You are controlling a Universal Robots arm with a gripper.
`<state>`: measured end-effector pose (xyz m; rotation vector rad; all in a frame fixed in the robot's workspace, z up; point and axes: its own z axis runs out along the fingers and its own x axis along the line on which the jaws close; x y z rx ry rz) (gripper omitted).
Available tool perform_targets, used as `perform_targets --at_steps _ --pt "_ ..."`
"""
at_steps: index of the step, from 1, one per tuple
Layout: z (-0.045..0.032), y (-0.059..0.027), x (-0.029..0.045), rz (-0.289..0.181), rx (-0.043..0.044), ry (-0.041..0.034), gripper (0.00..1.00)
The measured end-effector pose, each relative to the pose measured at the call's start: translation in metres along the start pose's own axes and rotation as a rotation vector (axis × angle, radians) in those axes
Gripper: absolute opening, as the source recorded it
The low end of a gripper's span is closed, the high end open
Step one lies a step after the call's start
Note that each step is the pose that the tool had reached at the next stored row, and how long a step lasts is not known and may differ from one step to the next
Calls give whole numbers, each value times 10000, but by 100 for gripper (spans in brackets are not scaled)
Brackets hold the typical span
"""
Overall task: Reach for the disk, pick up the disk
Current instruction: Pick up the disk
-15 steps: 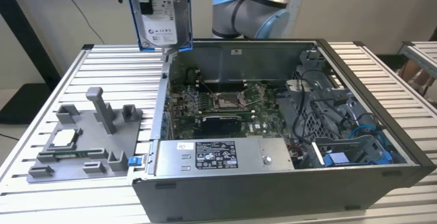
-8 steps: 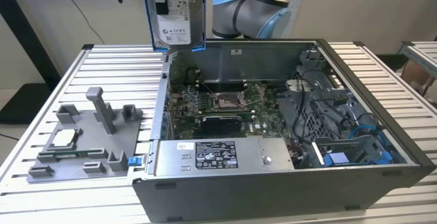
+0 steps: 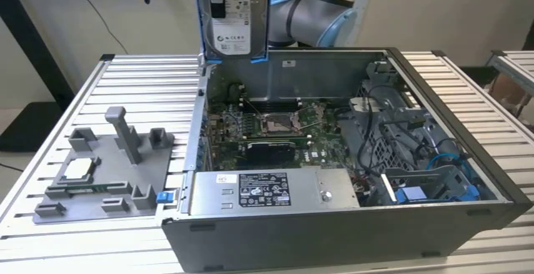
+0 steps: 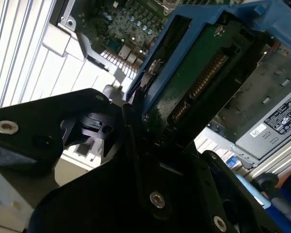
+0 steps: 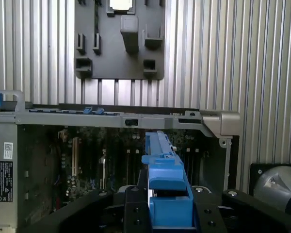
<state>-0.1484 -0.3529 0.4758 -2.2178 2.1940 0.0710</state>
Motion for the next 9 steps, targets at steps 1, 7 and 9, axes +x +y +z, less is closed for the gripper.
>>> perform_targets --at_steps 1,7,9 --pt "-1 -37 2 1 -2 0 0" --pt "-4 -244 13 2 -15 -1 0" --pt "-6 -308 15 2 -18 -1 0"
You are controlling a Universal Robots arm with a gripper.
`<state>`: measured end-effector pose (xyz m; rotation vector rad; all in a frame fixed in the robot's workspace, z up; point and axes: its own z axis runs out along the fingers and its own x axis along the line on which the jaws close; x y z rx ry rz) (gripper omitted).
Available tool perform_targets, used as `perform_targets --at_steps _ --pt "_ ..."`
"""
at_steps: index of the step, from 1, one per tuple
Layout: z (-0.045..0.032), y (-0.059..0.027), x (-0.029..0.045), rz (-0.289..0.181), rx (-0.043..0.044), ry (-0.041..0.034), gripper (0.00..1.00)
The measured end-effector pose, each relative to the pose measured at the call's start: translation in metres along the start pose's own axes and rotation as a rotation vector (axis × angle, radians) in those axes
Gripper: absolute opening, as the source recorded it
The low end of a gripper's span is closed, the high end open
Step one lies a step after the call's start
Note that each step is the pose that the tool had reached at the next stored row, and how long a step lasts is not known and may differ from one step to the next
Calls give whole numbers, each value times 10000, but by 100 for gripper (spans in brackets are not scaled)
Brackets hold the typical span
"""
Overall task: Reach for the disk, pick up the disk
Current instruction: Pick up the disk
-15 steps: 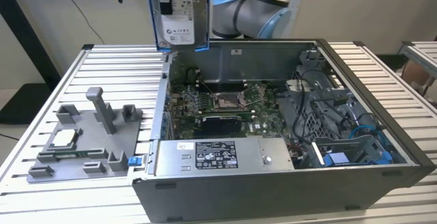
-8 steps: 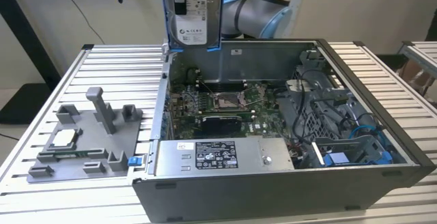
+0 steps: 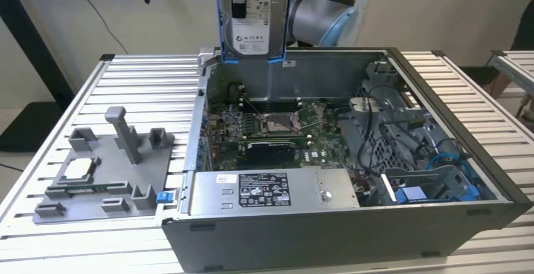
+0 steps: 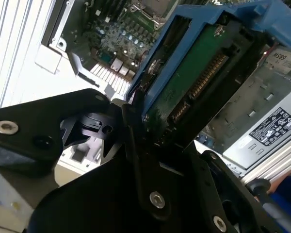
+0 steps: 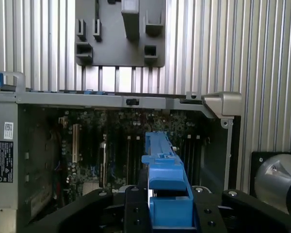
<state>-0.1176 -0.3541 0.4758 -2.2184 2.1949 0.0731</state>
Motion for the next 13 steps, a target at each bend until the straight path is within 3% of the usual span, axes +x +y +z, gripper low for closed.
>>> perform_targets --at_steps 13 --pt "-9 -412 16 1 -9 0 0"
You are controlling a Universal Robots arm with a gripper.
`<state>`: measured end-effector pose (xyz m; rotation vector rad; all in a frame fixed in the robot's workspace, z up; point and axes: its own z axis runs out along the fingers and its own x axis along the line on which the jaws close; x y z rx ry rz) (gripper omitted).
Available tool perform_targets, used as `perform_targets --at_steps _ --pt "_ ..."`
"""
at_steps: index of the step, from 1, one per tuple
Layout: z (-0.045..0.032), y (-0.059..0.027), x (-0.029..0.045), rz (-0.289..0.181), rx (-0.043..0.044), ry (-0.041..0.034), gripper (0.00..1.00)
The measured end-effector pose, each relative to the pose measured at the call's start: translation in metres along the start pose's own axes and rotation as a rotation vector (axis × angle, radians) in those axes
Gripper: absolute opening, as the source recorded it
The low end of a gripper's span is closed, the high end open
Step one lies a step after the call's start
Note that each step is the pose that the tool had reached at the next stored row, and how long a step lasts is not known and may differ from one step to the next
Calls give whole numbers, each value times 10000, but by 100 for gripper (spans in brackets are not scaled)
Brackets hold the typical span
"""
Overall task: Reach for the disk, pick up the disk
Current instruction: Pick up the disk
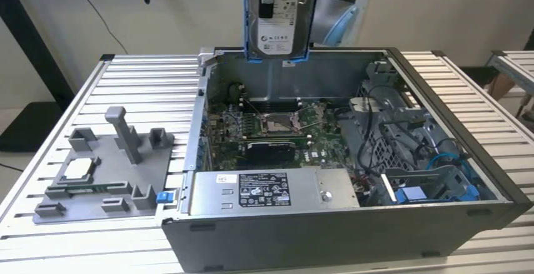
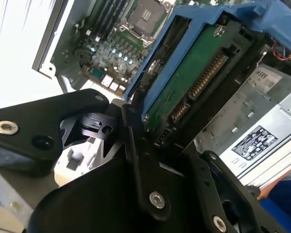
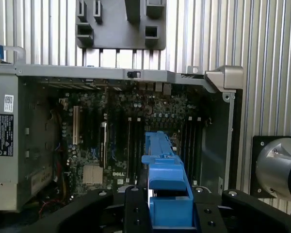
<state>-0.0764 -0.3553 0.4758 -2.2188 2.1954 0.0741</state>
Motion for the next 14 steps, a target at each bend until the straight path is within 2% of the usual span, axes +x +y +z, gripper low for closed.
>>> perform_targets --at_steps 14 --pt "-10 -487 19 1 -9 -1 0"
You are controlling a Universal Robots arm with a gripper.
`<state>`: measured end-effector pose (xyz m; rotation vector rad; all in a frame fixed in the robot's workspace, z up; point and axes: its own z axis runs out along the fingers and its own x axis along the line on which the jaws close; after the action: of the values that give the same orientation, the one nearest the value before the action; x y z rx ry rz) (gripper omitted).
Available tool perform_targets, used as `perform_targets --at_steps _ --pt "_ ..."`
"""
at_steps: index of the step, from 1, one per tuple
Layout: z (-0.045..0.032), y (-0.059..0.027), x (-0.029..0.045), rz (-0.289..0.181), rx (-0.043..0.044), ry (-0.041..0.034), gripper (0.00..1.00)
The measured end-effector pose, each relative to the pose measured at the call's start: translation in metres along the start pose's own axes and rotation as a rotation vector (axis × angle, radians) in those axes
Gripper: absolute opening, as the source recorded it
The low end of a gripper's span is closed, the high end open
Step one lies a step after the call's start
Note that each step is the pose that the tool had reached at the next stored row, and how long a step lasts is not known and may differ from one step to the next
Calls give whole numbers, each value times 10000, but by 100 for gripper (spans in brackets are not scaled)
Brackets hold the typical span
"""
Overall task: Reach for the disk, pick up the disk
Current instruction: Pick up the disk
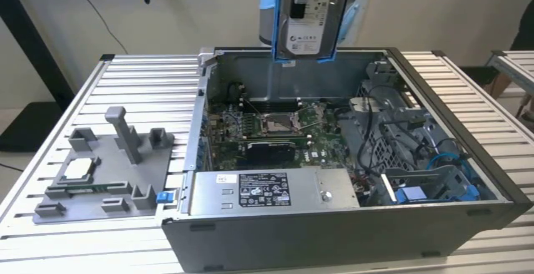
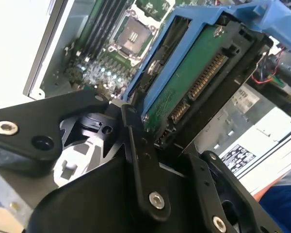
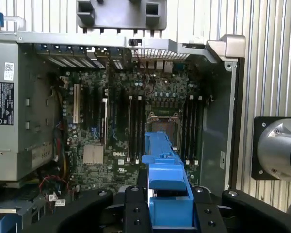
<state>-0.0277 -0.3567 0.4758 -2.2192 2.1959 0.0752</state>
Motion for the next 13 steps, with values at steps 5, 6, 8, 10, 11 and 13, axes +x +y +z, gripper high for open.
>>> perform_targets --at_steps 5,6,8,10,11,13 --pt "-3 -168 8 -1 -4 0 0" --pt "-5 -199 9 -1 -5 1 0" --pt "-6 -257 12 0 -7 0 0" --pt "-8 -324 16 1 -11 1 0" --pt "-9 -359 17 1 -13 1 0" --pt "-10 -424 21 0 -18 0 0"
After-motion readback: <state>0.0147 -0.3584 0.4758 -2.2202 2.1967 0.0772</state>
